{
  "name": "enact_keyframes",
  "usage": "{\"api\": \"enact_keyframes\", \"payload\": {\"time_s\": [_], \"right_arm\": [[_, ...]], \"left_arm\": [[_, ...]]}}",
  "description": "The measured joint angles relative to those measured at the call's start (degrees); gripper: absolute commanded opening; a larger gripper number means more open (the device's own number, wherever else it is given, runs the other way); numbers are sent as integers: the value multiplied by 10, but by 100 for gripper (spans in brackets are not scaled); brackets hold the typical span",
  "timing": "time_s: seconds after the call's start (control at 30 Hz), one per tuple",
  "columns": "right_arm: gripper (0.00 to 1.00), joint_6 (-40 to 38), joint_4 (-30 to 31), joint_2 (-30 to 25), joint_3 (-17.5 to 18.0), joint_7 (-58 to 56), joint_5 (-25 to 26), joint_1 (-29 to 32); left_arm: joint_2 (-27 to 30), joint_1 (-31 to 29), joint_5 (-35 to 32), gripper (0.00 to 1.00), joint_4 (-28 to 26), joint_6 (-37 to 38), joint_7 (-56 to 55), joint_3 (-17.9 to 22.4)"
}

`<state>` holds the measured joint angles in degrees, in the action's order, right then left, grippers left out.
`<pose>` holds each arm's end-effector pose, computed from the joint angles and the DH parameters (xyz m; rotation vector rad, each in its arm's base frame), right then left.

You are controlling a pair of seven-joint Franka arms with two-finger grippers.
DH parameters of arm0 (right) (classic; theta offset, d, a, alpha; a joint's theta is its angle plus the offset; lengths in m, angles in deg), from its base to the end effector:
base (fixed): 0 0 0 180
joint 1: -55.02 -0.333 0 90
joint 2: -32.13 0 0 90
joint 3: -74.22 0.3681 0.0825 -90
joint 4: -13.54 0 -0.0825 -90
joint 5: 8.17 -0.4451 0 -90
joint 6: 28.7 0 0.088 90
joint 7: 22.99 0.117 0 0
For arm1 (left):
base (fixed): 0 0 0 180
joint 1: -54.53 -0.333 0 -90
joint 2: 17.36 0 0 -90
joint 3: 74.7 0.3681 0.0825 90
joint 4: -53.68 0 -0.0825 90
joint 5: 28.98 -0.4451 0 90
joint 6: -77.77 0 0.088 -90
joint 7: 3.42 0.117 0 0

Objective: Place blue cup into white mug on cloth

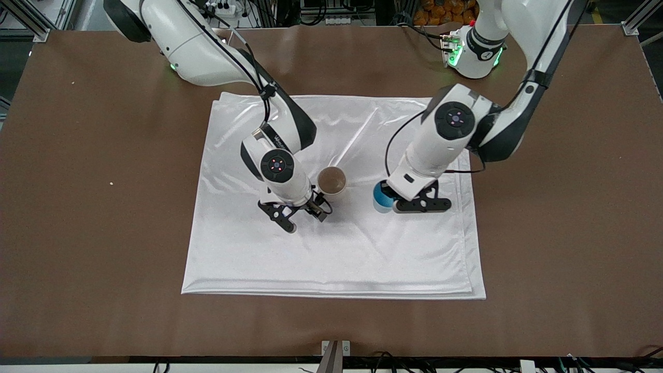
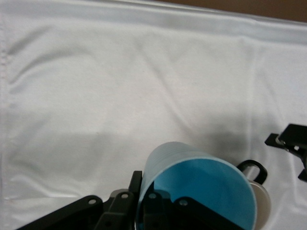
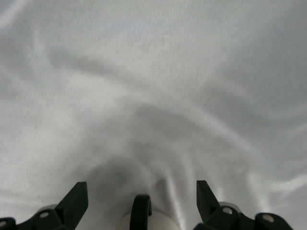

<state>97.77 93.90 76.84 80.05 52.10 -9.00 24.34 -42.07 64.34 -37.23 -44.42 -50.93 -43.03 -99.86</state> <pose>0.6691 0.4748 0.2359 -2.8782 1.0704 0.0812 0.6338 -0.3939 0.3797 3.0037 0.0712 0.1238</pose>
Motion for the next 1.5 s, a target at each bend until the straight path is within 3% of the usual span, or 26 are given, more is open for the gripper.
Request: {"api": "enact_keyframes", "payload": {"time_s": [0.53,0.97,1.37,1.4,1.43,1.47,1.5], "right_arm": [[100,-143,-42,-13,1,-299,0,137],[100,-165,-46,-13,-2,-675,0,291],[100,-172,-35,-32,3,-705,0,301],[100,-172,-29,-39,3,-705,0,300],[100,-172,-21,-46,3,-704,0,299],[100,-170,-12,-54,3,-703,0,298],[100,-166,1,-65,3,-703,0,298]], "left_arm": [[-30,93,0,0,22,0,-65,1],[-85,152,-18,0,59,-1,-114,22],[-109,168,-21,0,62,-12,-127,31],[-111,169,-21,8,62,-14,-128,31],[-112,169,-21,33,62,-17,-130,32],[-114,170,-21,80,63,-19,-131,32],[-115,171,-21,100,63,-21,-133,33]]}}
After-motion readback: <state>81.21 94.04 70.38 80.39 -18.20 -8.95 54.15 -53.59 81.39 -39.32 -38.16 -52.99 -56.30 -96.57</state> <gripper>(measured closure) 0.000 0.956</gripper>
